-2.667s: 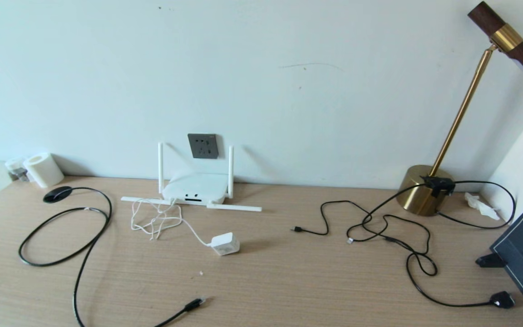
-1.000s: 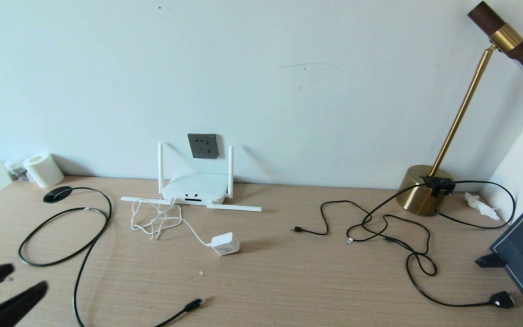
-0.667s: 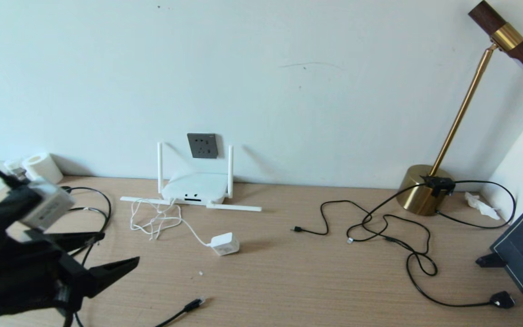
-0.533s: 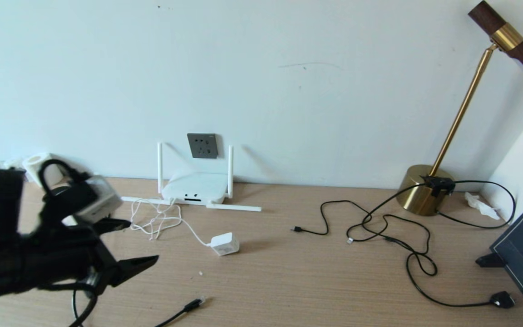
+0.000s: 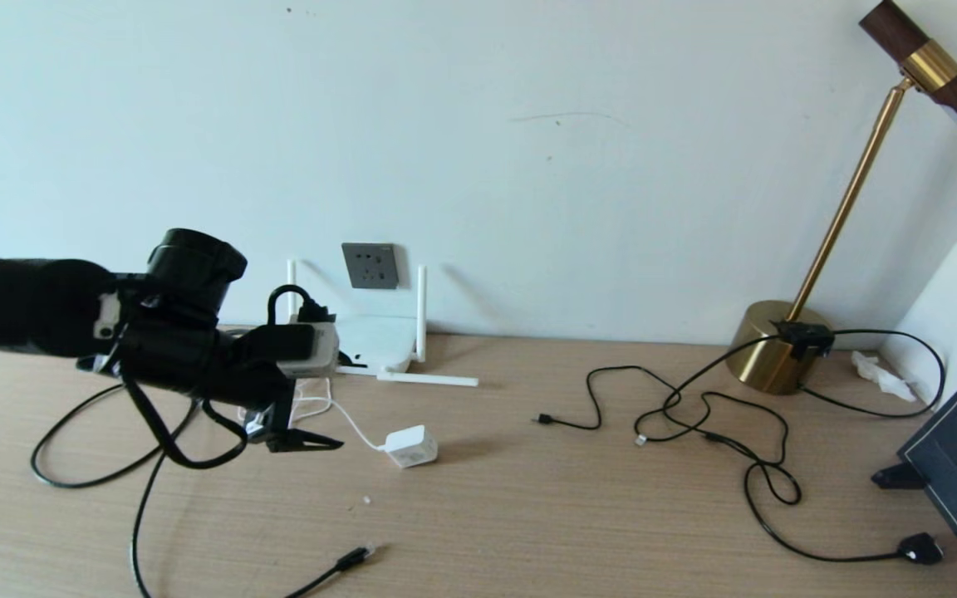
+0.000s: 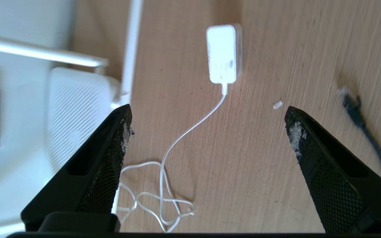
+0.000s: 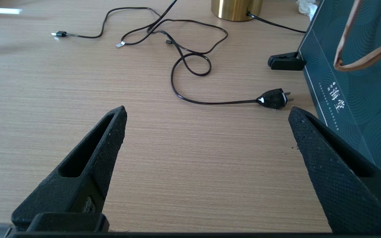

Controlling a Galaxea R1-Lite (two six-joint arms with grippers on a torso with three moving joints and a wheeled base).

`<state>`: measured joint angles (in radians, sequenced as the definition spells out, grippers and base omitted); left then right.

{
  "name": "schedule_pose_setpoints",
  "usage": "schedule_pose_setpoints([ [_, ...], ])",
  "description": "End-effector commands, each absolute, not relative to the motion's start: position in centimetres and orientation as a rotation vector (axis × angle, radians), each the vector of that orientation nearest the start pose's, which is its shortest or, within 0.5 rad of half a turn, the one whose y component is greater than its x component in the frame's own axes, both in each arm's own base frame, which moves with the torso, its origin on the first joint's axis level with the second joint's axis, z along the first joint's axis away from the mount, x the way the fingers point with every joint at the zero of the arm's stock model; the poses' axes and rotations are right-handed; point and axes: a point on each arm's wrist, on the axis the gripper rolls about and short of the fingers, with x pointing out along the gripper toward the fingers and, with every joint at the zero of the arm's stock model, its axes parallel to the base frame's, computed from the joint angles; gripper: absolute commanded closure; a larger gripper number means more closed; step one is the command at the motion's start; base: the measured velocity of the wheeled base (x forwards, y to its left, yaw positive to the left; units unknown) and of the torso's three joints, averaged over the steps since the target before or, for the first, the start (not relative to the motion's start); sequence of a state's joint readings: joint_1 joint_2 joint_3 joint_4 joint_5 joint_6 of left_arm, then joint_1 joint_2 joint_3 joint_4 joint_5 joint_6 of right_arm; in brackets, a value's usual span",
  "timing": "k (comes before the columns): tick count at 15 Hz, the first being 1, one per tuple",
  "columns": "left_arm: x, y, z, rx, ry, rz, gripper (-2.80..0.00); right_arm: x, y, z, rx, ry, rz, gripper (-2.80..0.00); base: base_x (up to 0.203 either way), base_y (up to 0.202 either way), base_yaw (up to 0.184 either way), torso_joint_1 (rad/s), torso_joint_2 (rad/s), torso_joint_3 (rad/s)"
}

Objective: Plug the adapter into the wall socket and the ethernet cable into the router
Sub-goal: Pick up plug

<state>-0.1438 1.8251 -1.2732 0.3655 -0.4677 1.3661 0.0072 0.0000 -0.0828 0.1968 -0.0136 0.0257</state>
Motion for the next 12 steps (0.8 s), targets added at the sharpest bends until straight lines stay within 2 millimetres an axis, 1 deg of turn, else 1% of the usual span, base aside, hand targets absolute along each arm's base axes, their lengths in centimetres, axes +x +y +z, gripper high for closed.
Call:
schedule_pose_setpoints([
  [1, 34.6, -6.4, 16.2, 1.075, 0.447, -1.186, -2.8, -3.0, -0.1, 7.8, 0.025, 0.115, -0.008, -2.8, 0.0, 0.0, 0.0, 0.0, 0.0, 0.0],
  [4, 36.7, -7.9, 15.4, 1.047, 0.436, -1.258, -2.8, -3.0, -0.1, 7.8, 0.025, 0.115, -0.008, -2.8, 0.0, 0.0, 0.0, 0.0, 0.0, 0.0],
  [6, 37.8, -8.6, 14.5, 1.026, 0.461, -1.296, -2.8, -3.0, -0.1, 7.8, 0.025, 0.115, -0.008, -2.8, 0.0, 0.0, 0.0, 0.0, 0.0, 0.0],
  [9, 38.1, -11.0, 12.6, 0.94, 0.56, -1.357, -2.8, -3.0, -0.1, 7.8, 0.025, 0.115, -0.008, -2.8, 0.0, 0.0, 0.0, 0.0, 0.0, 0.0],
  [12, 38.6, -13.5, 11.9, 0.923, 0.568, -1.39, -2.8, -3.0, -0.1, 7.8, 0.025, 0.115, -0.008, -2.8, 0.0, 0.0, 0.0, 0.0, 0.0, 0.0],
])
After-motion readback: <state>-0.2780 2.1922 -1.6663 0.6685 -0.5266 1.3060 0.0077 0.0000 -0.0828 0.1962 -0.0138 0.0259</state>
